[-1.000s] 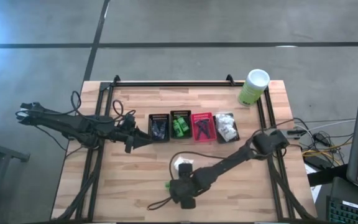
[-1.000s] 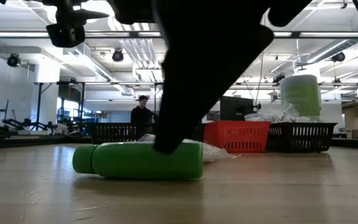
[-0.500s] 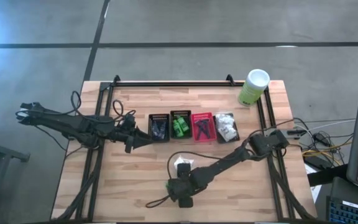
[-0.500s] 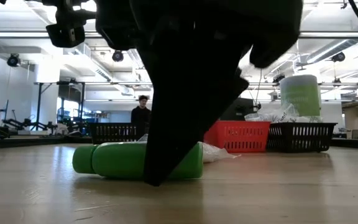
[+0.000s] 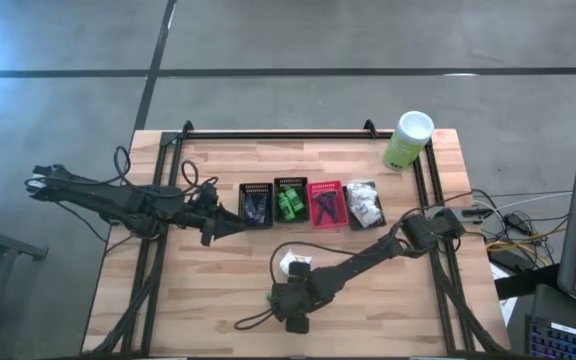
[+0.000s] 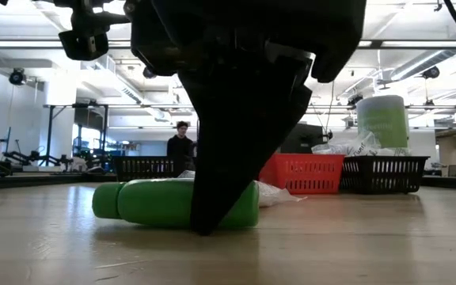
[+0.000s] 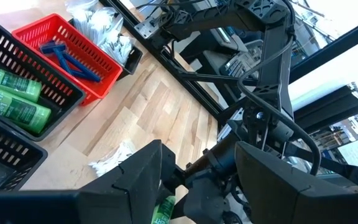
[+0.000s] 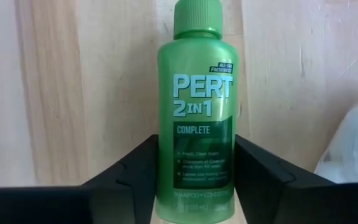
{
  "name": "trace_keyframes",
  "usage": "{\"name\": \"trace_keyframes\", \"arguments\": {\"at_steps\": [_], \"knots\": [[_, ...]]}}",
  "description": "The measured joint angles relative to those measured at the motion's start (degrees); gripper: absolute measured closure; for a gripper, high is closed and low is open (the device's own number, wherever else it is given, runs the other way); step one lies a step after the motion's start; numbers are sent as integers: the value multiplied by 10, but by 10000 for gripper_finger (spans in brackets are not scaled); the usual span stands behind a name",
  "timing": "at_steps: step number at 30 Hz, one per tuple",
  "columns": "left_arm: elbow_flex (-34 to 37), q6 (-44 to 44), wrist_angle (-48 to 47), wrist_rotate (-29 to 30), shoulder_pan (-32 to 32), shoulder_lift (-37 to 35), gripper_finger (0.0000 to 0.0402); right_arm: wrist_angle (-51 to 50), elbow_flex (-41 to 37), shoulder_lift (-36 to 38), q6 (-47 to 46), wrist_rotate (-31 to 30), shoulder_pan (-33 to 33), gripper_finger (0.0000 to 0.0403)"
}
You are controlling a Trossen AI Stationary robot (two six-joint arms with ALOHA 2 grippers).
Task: Pick & Place Travel size toiletries
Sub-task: Put the green shampoo into the middle black basket
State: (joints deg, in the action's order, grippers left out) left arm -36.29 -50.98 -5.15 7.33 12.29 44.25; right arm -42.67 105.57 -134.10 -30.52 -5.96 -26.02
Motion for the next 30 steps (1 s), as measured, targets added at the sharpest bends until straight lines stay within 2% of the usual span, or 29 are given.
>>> {"name": "trace_keyframes", "arguments": {"at_steps": [5, 11, 19, 23, 30], "knots": [[0, 0, 0, 0, 0, 0, 193, -8, 1, 0, -26, 3, -1, 256], [0, 0, 0, 0, 0, 0, 193, -34, 1, 5, -64, -13, -6, 246], [0, 0, 0, 0, 0, 0, 193, -124, -14, 33, -137, -97, -21, 253], [0, 0, 0, 0, 0, 0, 193, -125, -39, 54, -195, -127, -28, 250], [0, 0, 0, 0, 0, 0, 193, -129, -89, 104, -369, -214, -40, 255]]}}
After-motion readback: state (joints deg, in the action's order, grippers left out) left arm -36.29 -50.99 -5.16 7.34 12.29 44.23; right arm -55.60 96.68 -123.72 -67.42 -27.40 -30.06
